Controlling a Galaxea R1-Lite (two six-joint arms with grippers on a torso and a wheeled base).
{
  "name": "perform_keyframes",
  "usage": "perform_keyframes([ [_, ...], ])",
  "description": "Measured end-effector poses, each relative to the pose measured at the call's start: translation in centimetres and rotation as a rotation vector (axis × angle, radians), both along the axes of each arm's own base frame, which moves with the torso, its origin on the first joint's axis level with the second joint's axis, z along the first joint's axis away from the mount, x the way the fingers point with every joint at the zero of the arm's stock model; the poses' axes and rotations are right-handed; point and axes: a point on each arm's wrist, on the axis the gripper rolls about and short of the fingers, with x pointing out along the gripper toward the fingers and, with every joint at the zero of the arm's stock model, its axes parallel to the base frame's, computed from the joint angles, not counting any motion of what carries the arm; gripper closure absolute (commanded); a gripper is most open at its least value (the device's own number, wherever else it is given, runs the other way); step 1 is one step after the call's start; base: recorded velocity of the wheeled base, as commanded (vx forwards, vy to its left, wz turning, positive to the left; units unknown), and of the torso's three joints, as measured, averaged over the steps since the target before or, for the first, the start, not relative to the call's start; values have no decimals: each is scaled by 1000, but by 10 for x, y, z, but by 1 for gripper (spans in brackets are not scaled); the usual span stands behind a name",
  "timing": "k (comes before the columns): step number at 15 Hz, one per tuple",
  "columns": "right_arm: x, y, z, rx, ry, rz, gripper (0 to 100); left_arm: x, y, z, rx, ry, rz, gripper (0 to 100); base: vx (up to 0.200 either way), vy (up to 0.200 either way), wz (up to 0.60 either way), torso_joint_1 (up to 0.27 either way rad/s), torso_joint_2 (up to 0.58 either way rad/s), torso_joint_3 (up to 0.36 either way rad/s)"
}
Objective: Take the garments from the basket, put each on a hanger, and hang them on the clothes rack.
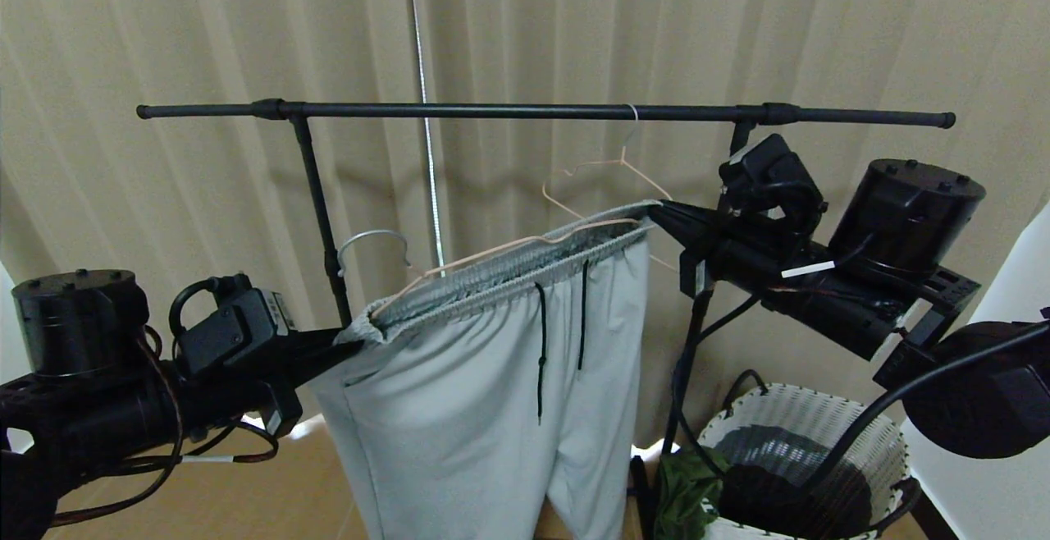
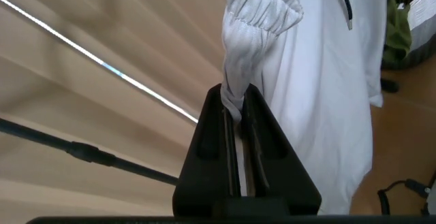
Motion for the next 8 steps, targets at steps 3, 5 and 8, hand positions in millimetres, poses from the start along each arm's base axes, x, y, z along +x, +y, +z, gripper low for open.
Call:
perform_keyframes([
  [3, -5, 12, -3, -8, 6, 40, 100, 3, -9, 7, -76, 26, -8, 100, 0, 0, 0, 0, 0, 0],
  [5, -4, 16, -8, -21, 18, 49, 100, 3, -14, 16, -127, 13, -16, 100, 0, 0, 0, 0, 0, 0],
  [8, -3, 17, -19, -40, 48, 51, 100, 3, -17, 30, -195, -36, -20, 100, 0, 0, 0, 0, 0, 0],
])
